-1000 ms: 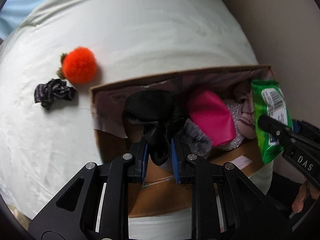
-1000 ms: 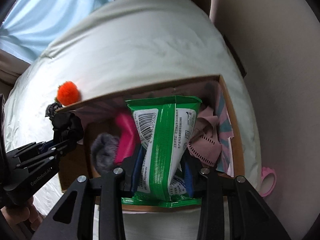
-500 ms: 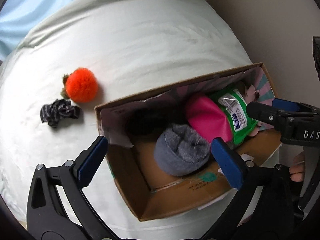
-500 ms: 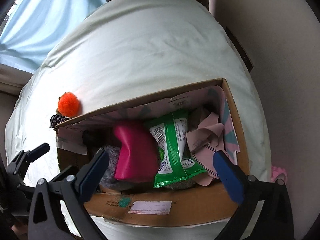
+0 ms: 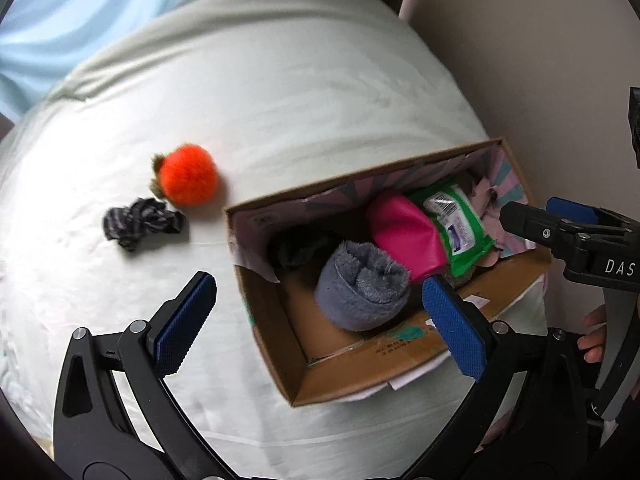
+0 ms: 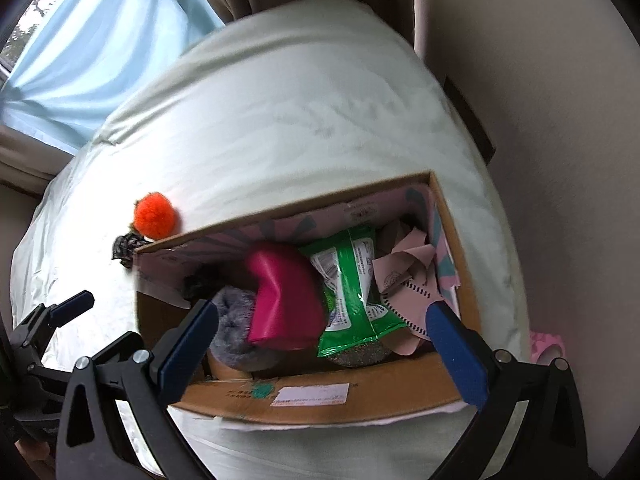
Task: Organize soft objects
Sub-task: 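Move both tools back toward the patterned scrunchie and orange pompom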
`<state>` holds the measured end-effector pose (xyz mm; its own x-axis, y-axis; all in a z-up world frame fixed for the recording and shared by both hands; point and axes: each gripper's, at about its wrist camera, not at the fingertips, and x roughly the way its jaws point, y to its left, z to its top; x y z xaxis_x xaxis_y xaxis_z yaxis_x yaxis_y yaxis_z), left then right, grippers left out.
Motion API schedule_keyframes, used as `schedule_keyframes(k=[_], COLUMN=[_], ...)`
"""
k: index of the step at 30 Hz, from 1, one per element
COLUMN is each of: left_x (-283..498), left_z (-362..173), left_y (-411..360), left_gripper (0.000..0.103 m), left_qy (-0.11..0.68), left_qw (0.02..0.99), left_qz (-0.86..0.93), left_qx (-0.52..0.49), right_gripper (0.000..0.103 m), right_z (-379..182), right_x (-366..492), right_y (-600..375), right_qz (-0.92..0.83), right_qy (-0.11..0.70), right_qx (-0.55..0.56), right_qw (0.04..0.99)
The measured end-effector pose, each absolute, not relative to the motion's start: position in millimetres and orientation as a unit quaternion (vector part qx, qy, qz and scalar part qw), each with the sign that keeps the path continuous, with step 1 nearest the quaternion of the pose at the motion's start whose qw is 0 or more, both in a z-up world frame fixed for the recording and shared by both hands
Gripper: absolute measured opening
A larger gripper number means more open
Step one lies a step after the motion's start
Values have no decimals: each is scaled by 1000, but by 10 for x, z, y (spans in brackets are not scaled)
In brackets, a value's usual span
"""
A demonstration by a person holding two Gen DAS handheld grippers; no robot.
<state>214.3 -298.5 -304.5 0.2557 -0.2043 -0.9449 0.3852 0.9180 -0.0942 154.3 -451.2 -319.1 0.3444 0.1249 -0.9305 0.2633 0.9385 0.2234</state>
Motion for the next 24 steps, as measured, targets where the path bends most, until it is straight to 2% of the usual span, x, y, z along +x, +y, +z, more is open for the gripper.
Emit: schedule_keyframes(k=[12,24], left_x=[1692,1163], left_z=[-2066,-1219], left_y=[-2164,-805], left_gripper=[102,102], left_qy=[514,450], left_qw=[842,887], left_qz=[-160,-102], left_qx=[32,-8], right_gripper=[103,103], right_z=[-2067,-1142], right_x=[1121,656], right_y=[-3967,-2707], right_qz=[-40,-1], right_qy=[507,434], right_qx=[116,70], right_qw=[853,898])
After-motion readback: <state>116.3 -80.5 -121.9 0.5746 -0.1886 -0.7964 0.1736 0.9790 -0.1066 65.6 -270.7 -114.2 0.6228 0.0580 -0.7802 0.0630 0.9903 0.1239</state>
